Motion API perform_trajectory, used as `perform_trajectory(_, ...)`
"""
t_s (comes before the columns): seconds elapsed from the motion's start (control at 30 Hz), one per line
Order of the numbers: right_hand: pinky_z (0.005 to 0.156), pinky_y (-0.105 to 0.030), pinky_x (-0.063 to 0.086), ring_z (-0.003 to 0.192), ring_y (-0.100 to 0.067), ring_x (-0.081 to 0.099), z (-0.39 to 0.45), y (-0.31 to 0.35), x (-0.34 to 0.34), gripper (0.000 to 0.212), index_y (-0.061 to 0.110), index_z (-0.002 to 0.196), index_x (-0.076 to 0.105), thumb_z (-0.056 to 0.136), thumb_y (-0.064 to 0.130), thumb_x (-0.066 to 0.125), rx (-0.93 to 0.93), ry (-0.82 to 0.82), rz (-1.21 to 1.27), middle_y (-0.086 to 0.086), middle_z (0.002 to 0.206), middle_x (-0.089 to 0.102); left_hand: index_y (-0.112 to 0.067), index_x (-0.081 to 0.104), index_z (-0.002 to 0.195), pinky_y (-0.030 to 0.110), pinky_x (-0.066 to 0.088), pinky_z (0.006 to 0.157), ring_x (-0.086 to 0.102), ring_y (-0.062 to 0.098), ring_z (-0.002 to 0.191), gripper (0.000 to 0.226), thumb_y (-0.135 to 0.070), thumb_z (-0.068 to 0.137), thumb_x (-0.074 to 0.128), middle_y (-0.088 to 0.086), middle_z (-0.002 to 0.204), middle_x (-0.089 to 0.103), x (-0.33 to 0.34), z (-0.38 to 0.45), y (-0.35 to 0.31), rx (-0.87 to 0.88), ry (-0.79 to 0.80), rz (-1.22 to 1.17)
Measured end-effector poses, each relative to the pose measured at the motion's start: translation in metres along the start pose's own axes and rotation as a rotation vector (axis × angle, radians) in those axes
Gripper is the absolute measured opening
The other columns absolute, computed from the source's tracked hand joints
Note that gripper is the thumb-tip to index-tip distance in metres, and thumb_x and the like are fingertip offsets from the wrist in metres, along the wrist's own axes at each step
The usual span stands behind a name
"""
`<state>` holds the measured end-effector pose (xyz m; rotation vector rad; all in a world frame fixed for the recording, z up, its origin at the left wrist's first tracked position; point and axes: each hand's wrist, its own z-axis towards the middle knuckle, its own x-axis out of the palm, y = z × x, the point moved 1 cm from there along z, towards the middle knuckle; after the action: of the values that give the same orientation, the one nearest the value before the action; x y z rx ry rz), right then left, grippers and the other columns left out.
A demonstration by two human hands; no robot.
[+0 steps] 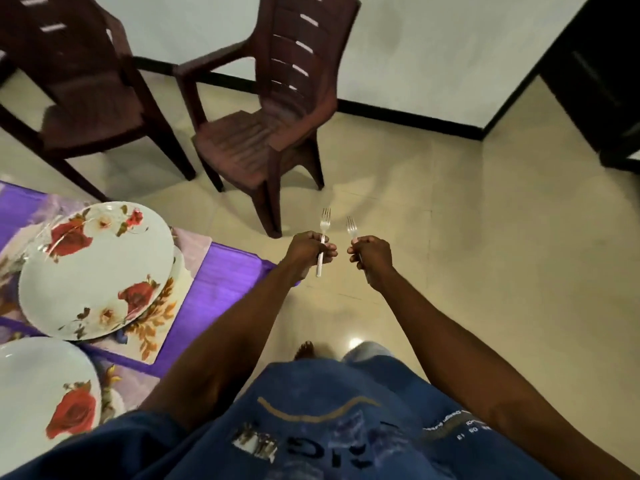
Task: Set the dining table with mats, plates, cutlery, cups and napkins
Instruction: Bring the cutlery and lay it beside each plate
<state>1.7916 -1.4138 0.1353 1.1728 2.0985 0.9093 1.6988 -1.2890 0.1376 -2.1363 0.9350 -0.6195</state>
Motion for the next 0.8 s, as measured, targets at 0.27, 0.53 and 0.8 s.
perform_trajectory(0.27,0.047,-0.026,0.034,0.05,-0.017,0.052,0.113,0.095,0.061,0.01,0.006,0.091,0.053,0.092,0.0,0.044,-0.082,0.352,-0.29,-0.009,0.071,0.062,-0.007,0.054,0.087,0.023,0.042,0.053,0.059,0.019,0.062,0.01,0.001,0.093,0.051,0.011,0.074,0.063,-0.02,0.078,-0.06,0.035,-0.326,-0.272)
perform_trajectory(0.53,0.038,-0.021,0.027,0.047,-0.013,0.044,0.177,0.183,0.11,0.014,0.01,0.083,0.052,0.09,0.0,0.044,-0.053,0.615,-0.394,-0.006,0.067,0.055,-0.007,0.055,0.088,0.021,0.04,0.047,0.055,0.014,0.056,0.018,-0.003,0.099,0.041,0.009,0.07,0.06,-0.004,0.119,-0.122,0.121,-0.734,-0.756)
perform_trajectory(0.8,0.038,-0.018,0.025,0.044,-0.01,0.04,0.175,0.2,0.191,0.007,0.013,0.093,0.054,0.095,0.007,0.05,-0.01,0.933,-0.572,-0.002,0.066,0.053,-0.01,0.055,0.087,0.024,0.034,0.056,0.051,0.015,0.062,0.021,-0.002,0.099,0.04,0.007,0.071,0.057,-0.044,0.114,-0.152,0.246,-0.989,-0.978)
